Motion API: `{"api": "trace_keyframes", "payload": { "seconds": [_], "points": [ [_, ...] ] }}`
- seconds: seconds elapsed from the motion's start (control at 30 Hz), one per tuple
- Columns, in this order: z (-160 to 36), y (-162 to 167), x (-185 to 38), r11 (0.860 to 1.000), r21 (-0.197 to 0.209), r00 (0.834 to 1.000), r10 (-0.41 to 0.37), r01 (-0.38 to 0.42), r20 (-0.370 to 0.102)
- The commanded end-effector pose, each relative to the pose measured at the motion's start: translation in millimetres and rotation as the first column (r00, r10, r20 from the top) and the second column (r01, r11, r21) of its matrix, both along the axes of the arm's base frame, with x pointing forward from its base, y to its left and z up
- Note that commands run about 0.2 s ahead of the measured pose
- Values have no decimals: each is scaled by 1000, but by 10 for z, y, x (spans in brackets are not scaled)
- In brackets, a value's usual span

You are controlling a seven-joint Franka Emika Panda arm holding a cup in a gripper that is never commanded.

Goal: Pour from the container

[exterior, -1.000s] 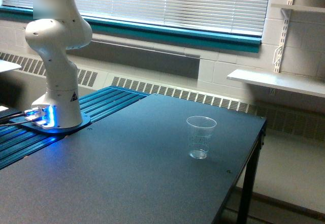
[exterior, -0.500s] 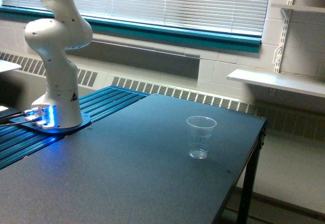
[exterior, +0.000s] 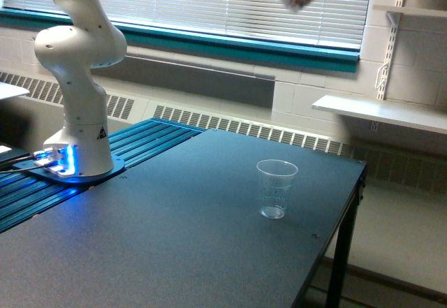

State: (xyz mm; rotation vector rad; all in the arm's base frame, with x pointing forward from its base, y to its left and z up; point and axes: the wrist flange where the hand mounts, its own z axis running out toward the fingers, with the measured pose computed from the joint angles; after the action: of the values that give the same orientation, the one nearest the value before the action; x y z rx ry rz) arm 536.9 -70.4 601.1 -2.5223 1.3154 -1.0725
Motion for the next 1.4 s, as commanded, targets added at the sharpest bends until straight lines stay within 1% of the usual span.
{"api": "trace_keyframes", "payload": {
  "seconds": [0.03,0.13,0.2,0.37,0.4,0.47,0.5,0.63,0.7,0.87,0.97,1.07,1.13,1.23,1.4],
  "points": [
    [-463,280,-122,996,83,998,-33,37,-50],
    [-679,425,-211,995,92,996,-24,32,-80],
    [-827,535,-278,996,83,995,-11,20,-103],
    [-1228,679,-484,996,87,984,-13,29,-176],
    [-1331,684,-535,996,81,979,-18,35,-202],
    [-1536,669,-637,998,44,966,-25,38,-256],
    [-1593,657,-675,998,43,963,-33,46,-267],
    [-1583,628,-750,996,52,965,-60,76,-254],
    [-1632,667,-797,996,40,961,-65,78,-269],
    [-1861,810,-892,996,30,945,-71,85,-320],
    [-1975,890,-912,993,51,938,-79,102,-336],
    [-2086,976,-925,992,61,932,-83,111,-353],
    [-2163,1034,-929,992,60,928,-83,112,-364],
    [-2283,1153,-928,990,77,922,-80,118,-378],
    [-2534,1366,-936,988,90,905,-74,123,-419]
  ]
}}
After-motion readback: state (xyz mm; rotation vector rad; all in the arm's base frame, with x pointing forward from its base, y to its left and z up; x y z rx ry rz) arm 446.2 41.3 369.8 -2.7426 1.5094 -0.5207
